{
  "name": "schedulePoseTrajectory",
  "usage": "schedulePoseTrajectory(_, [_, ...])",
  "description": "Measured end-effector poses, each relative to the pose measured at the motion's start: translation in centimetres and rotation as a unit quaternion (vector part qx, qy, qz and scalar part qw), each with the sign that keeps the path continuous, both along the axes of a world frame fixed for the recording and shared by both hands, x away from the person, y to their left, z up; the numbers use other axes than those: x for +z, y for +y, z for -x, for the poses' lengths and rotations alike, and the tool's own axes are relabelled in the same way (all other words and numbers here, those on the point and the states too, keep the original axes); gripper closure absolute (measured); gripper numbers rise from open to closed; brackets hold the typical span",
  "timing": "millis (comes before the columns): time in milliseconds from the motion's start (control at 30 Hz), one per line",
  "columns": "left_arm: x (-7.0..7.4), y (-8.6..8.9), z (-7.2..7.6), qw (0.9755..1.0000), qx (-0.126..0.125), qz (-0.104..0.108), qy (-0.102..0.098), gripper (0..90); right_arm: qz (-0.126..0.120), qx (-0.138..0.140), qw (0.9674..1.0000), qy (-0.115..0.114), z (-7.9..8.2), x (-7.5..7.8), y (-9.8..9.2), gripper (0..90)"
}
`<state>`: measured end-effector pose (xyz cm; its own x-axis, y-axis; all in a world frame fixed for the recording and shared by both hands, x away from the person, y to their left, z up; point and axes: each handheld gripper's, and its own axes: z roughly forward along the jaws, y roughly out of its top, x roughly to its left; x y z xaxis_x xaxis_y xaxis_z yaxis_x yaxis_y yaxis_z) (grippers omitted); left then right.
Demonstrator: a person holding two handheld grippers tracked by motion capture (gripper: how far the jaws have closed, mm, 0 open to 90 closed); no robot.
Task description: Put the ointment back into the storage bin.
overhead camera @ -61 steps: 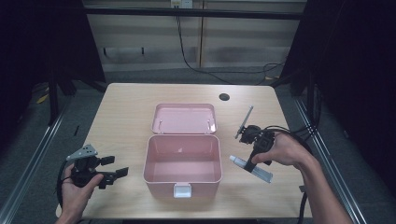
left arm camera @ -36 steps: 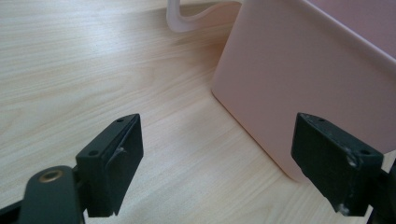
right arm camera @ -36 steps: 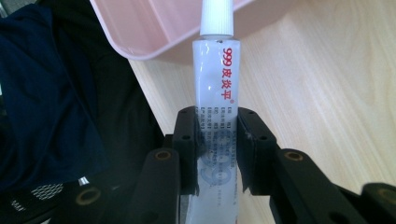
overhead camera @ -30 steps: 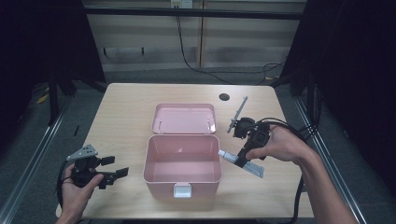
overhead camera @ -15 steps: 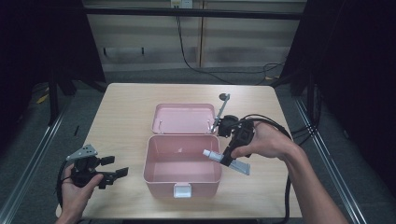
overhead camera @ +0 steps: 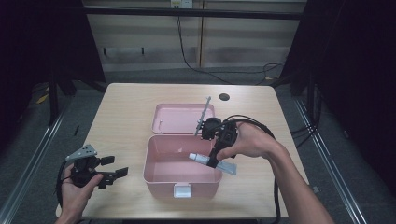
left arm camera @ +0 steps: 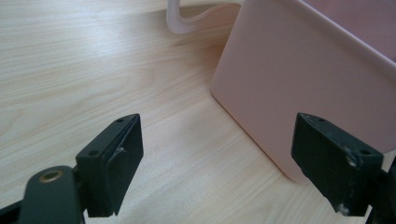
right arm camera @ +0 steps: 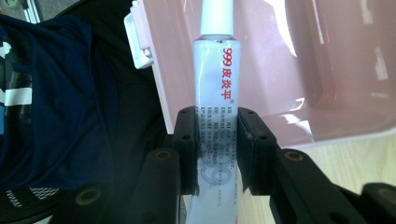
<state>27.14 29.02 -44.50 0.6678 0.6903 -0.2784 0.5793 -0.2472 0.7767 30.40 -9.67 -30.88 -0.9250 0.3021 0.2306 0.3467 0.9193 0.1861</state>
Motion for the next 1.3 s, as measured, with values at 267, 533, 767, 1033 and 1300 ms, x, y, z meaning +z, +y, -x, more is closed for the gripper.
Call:
schedulePoseTrajectory(267, [0.0, 0.0, 0.0, 1.0000, 0.000, 0.000, 0.000, 16.9, 0.001, 0.025, 0.9997, -0.001, 0.0, 0.0, 2.1, 71.6])
schedulePoseTrajectory(533, [0.0, 0.0, 0.0, 1.0000, -0.001, 0.000, 0.001, 16.9, 0.001, 0.048, 0.9988, 0.000, -0.4, -0.9, 4.5, 71.6])
schedulePoseTrajectory(767, [0.0, 0.1, 0.0, 1.0000, 0.000, -0.001, 0.001, 16.9, 0.008, 0.060, 0.9982, 0.007, -0.7, -2.1, 5.8, 71.7])
schedulePoseTrajectory(1033, [0.0, 0.0, 0.0, 1.0000, -0.001, 0.000, 0.000, 16.9, 0.012, 0.070, 0.9974, 0.010, -0.9, -3.1, 6.6, 71.6])
schedulePoseTrajectory(1300, [0.0, 0.1, 0.0, 1.0000, 0.000, -0.001, 0.000, 16.9, 0.022, 0.084, 0.9960, 0.019, -0.8, -4.2, 7.4, 71.6])
